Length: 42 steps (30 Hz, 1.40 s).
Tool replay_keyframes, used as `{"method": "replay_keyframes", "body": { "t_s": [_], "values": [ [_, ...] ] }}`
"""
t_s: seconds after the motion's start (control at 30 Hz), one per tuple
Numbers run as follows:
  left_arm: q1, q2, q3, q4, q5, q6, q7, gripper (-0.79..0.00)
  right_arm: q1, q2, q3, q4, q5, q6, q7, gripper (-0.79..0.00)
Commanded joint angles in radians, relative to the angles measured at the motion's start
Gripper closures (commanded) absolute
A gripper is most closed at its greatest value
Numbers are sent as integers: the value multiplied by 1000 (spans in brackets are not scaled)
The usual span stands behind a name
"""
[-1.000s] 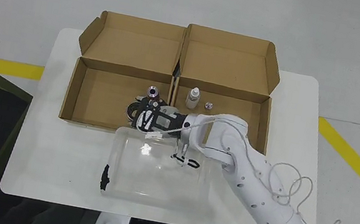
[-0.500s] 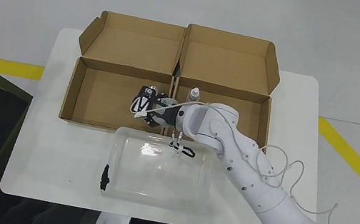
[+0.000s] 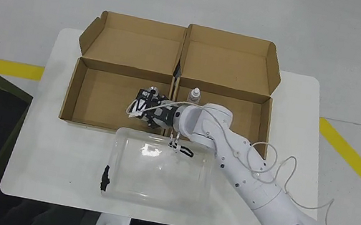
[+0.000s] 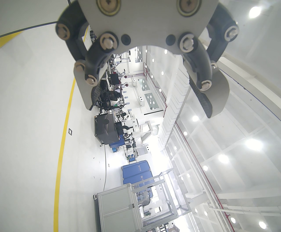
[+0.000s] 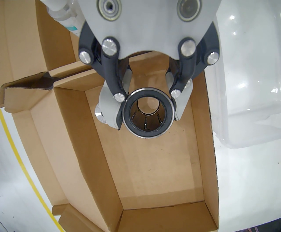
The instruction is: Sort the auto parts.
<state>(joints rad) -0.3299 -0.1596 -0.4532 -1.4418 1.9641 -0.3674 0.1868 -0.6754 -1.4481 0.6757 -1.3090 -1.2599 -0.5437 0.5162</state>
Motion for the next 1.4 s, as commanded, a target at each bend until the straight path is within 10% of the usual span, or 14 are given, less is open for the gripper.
{"method": "replay_keyframes", "body": {
  "t_s": [0.0,0.47,1.37],
  "values": [
    [0,0,0,0,0,0,0,-785,0,-3,-3,7,-2,3,1,0],
    [0,0,0,0,0,0,0,-785,4,-16,-6,50,-26,0,14,-219],
    [0,0,0,0,0,0,0,-785,-23,-12,49,5,-55,-31,34,-363]
  ]
}}
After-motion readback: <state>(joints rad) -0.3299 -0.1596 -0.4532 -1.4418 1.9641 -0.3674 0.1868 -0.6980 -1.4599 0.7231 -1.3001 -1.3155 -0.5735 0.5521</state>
